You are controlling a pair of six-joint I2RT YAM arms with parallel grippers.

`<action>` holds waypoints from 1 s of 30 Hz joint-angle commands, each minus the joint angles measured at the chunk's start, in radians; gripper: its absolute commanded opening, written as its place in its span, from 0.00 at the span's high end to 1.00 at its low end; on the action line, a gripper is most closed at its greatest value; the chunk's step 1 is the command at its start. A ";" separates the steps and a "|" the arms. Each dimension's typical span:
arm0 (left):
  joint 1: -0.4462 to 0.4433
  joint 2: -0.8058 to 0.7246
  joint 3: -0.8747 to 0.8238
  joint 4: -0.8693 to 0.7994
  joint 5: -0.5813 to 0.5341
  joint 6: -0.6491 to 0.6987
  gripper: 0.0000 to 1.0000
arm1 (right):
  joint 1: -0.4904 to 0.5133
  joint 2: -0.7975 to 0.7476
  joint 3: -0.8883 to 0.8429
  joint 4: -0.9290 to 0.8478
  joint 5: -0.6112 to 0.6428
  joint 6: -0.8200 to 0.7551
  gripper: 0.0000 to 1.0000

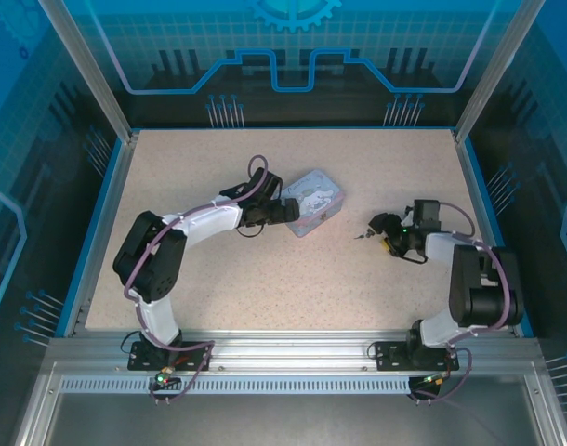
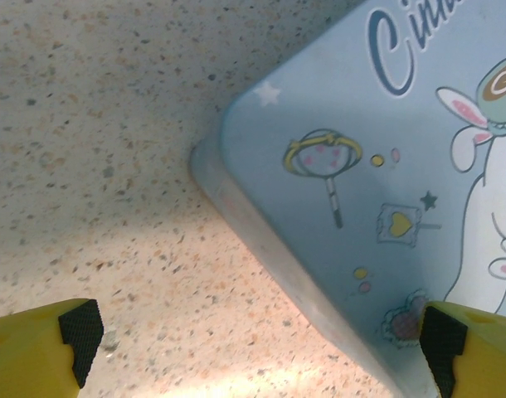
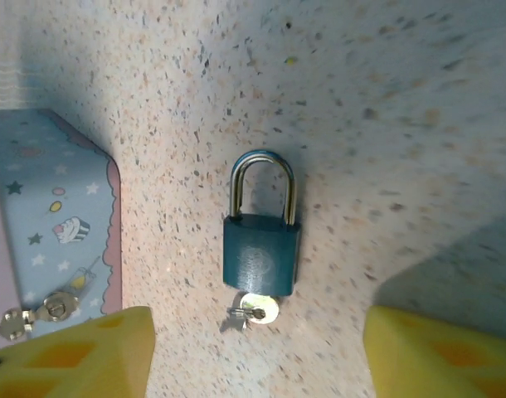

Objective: Unlock the padlock with the key

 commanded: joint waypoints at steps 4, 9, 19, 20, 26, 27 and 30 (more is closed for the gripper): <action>0.037 -0.142 -0.047 -0.056 -0.005 0.001 0.01 | -0.020 -0.204 -0.063 -0.105 0.059 0.000 0.07; 0.082 -0.259 -0.079 -0.061 -0.007 0.019 0.01 | -0.016 -0.355 -0.039 -0.224 0.140 -0.049 0.00; 0.252 -0.470 -0.197 -0.012 -0.189 0.144 0.01 | -0.008 -0.406 0.154 -0.444 0.446 -0.151 0.00; 0.270 -0.497 -0.234 0.030 -0.221 0.168 0.01 | -0.004 -0.409 0.160 -0.439 0.518 -0.152 0.00; 0.308 -0.643 -0.559 0.479 -0.454 0.425 0.01 | 0.064 -0.429 0.035 -0.153 0.898 -0.230 0.00; 0.326 -0.655 -0.612 0.551 -0.449 0.449 0.01 | 0.076 -0.417 0.017 -0.104 0.929 -0.293 0.00; 0.390 -0.656 -0.704 0.649 -0.411 0.455 0.01 | 0.105 -0.339 -0.007 0.001 0.975 -0.429 0.00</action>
